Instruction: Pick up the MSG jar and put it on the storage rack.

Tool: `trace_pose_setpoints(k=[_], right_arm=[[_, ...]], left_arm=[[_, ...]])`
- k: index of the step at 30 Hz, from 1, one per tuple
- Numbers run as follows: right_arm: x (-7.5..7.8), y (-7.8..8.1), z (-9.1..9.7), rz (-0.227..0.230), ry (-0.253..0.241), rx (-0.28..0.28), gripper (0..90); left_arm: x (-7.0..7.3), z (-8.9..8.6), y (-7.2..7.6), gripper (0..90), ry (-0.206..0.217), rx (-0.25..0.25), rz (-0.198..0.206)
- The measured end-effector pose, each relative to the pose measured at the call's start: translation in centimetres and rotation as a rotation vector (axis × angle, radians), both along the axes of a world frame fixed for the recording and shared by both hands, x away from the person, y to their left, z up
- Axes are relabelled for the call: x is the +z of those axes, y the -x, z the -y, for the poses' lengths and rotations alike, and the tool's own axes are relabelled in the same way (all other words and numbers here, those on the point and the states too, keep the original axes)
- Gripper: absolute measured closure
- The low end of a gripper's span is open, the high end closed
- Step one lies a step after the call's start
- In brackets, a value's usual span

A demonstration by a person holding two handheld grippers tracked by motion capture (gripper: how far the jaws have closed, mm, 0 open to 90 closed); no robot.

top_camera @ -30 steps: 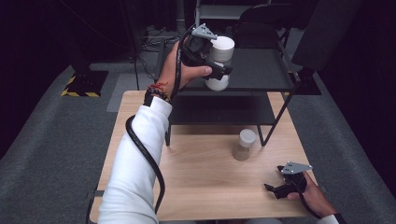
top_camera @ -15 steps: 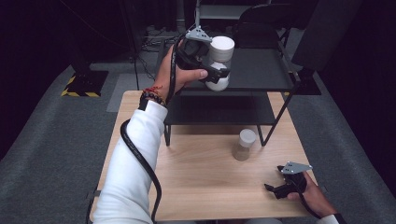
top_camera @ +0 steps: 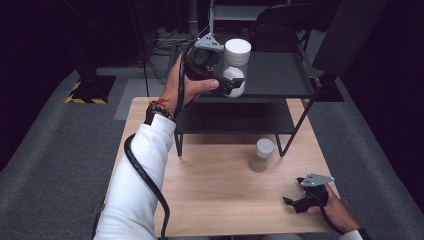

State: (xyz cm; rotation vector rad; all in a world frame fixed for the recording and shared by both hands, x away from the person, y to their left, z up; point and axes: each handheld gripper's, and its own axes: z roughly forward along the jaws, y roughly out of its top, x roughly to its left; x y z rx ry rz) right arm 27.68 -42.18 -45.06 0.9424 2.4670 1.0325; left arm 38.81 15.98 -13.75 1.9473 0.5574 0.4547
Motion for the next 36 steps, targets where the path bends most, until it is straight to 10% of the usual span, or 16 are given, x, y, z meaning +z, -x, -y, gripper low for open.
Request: trace_pose_setpoints(k=[36], right_arm=[[0.0,0.0,0.0,0.001,0.000,0.001,0.0]], left_arm=[[-3.9,-3.3,5.0,0.2,-0.019,0.000,0.019]])
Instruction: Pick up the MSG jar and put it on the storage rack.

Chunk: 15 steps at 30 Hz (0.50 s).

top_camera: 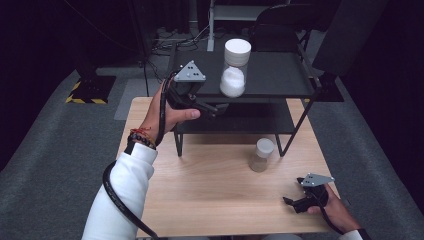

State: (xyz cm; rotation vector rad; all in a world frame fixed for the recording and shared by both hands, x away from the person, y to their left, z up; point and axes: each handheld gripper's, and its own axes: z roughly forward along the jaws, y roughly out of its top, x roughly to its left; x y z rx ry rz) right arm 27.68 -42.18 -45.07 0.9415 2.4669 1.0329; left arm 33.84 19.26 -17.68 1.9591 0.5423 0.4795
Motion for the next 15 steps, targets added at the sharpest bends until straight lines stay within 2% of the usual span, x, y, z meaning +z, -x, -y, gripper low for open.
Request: trace_pose_setpoints(k=[4,9,15], right_arm=[[0.0,0.0,0.0,0.000,0.000,0.000,0.0],[0.0,0.0,0.0,-0.001,0.000,0.000,0.0],[0.0,0.0,0.0,0.000,0.000,0.000,0.0]], left_arm=[[-0.6,-0.1,0.7,0.2,-0.020,-0.004,0.004],[-1.8,-0.4,1.4,0.2,-0.010,0.005,-0.009],[-3.3,-0.9,1.7,0.2,-0.021,0.009,-0.024]])
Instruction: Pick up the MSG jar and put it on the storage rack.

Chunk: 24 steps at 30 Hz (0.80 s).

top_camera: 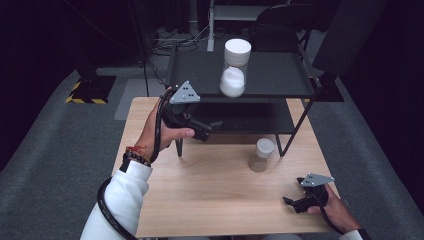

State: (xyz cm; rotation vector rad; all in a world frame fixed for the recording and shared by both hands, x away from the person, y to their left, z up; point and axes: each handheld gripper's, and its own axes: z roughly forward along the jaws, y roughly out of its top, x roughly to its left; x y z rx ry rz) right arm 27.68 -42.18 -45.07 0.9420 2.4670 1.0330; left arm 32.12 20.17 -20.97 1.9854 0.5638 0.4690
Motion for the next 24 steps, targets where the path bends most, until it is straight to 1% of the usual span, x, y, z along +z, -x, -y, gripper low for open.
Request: trace_pose_setpoints(k=[2,4,5,6,10,11,12,16,24], right_arm=[[0.0,0.0,0.0,0.000,0.000,0.000,0.0],[0.0,0.0,0.0,-0.001,0.000,0.000,0.0],[0.0,0.0,0.0,0.000,0.000,0.000,0.0],[0.0,0.0,0.0,0.000,0.000,0.000,0.0],[0.0,0.0,0.0,0.000,0.000,0.000,0.0],[0.0,0.0,0.0,0.000,0.000,0.000,0.0],[0.0,0.0,0.0,0.000,0.000,0.000,0.0],[0.0,0.0,0.0,0.000,0.000,0.000,0.0],[0.0,0.1,0.0,-0.001,0.000,-0.004,0.0]], left_arm=[[-0.6,-0.4,0.0,0.2,0.007,-0.003,-0.008],[-1.2,-0.4,0.2,0.2,-0.005,0.011,-0.008],[-1.5,-0.5,0.2,0.2,-0.011,0.010,-0.011],[-1.9,-0.6,0.2,0.2,-0.007,0.011,-0.014],[-3.1,-1.0,0.5,0.2,-0.016,0.021,-0.026],[-3.1,-1.0,0.5,0.2,-0.016,0.021,-0.026],[-3.6,-1.0,0.6,0.2,-0.026,0.024,-0.031],[-4.8,-1.3,0.8,0.2,-0.027,0.036,-0.049],[-7.0,-1.8,1.5,0.2,-0.041,0.056,-0.053]])
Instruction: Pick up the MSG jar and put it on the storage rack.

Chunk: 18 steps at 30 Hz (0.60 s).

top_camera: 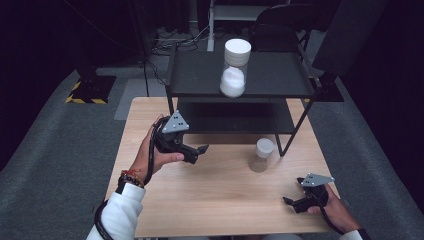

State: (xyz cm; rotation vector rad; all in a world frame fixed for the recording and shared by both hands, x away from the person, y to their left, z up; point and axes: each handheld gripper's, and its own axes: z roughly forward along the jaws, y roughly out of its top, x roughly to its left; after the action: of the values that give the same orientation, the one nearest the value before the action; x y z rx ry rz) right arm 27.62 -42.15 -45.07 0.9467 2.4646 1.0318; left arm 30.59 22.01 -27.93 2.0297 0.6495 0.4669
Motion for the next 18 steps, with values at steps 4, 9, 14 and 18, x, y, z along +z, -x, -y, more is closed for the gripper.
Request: trace_pose_setpoints(k=[4,9,14,18], right_arm=[[0.0,0.0,0.0,0.000,0.000,-0.001,0.0],[0.0,0.0,0.0,0.000,0.000,0.000,0.0],[0.0,0.0,0.0,0.000,0.000,0.000,0.0],[0.0,0.0,0.0,0.000,0.000,0.000,0.0]], left_arm=[[-1.5,-0.2,0.3,0.2,0.003,0.011,-0.018],[-3.7,-0.4,0.7,0.2,0.012,0.017,-0.041],[-5.7,-0.6,1.0,0.3,0.016,0.031,-0.065],[-6.7,-0.6,1.3,0.3,0.008,0.041,-0.075]])
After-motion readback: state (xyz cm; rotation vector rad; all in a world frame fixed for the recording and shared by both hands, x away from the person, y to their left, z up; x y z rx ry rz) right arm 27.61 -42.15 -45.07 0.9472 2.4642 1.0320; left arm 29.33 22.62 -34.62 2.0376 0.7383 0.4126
